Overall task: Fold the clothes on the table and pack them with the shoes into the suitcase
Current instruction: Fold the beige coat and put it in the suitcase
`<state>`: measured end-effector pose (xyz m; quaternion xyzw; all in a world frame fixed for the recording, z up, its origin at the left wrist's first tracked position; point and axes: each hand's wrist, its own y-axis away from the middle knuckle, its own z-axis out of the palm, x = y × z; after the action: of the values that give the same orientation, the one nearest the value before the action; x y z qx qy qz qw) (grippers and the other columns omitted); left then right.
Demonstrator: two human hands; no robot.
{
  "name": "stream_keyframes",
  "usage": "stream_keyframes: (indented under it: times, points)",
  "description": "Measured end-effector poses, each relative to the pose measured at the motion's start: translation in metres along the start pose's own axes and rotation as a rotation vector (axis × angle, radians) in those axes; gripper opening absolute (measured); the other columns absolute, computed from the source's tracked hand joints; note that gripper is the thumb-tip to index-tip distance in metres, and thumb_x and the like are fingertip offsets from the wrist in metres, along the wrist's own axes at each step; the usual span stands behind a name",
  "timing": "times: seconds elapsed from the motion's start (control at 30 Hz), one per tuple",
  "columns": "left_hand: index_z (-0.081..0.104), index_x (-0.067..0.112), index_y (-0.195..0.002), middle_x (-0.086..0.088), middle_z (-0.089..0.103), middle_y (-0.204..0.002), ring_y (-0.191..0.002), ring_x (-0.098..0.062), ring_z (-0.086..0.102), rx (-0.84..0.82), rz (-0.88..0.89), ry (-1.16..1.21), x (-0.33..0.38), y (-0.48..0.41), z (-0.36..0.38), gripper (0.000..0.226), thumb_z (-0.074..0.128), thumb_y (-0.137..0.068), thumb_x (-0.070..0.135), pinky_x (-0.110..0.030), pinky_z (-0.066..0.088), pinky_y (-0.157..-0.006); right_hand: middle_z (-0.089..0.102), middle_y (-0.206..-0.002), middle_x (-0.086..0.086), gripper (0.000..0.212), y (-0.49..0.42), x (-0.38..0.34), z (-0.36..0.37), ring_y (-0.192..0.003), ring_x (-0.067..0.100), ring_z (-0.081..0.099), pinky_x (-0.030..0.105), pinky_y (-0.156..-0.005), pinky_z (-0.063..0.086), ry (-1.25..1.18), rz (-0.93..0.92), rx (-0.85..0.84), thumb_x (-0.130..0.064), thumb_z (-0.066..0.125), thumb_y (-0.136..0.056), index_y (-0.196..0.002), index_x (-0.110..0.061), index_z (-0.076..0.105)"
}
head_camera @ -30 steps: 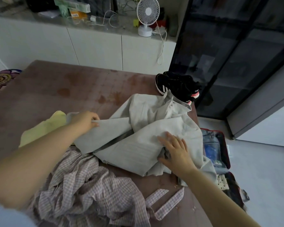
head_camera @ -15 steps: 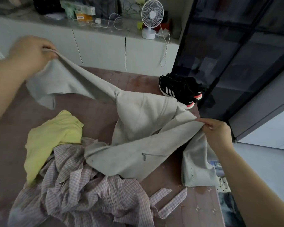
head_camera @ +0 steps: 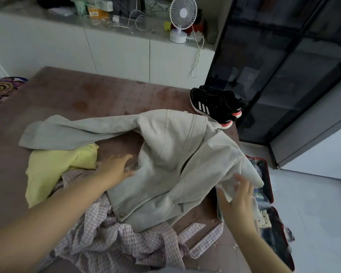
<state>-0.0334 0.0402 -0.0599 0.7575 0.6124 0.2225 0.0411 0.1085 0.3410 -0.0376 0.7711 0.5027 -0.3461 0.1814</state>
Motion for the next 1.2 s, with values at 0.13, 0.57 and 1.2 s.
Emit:
stream_keyframes:
  times: [0.13, 0.57, 1.2]
  points:
    - [0.052, 0.014, -0.127, -0.008, 0.057, -0.127, -0.113, -0.024, 0.055, 0.003, -0.119, 0.269, 0.001, 0.001, 0.017, 0.048, 0.066, -0.084, 0.031, -0.031, 0.043, -0.091, 0.044, -0.118, -0.006, 0.056, 0.008, -0.002, 0.018, -0.119, 0.019, 0.046, 0.034, -0.097, 0.041, -0.148, 0.226, -0.169, -0.030, 0.064, -0.085, -0.131, -0.011, 0.037]
    - [0.067, 0.018, -0.077, 0.004, 0.065, -0.074, -0.070, -0.012, 0.056, 0.491, 0.145, 0.388, 0.049, 0.044, -0.050, 0.016, 0.062, -0.085, 0.031, -0.029, 0.042, -0.063, 0.053, -0.129, 0.003, 0.077, -0.009, -0.046, 0.039, -0.116, 0.023, 0.052, 0.034, -0.091, 0.043, -0.466, 0.535, -0.120, -0.042, 0.070, -0.078, -0.139, -0.012, 0.033]
    - [0.066, 0.006, -0.072, -0.002, 0.058, -0.066, -0.061, -0.009, 0.046, 0.896, 0.204, 0.686, 0.107, 0.106, -0.112, 0.019, 0.067, -0.082, 0.022, -0.014, 0.034, -0.059, 0.058, -0.120, 0.000, 0.068, 0.018, -0.053, 0.043, -0.103, 0.016, 0.053, 0.029, -0.082, 0.039, -0.814, 0.672, -0.330, -0.049, 0.066, -0.079, -0.130, -0.010, 0.046]
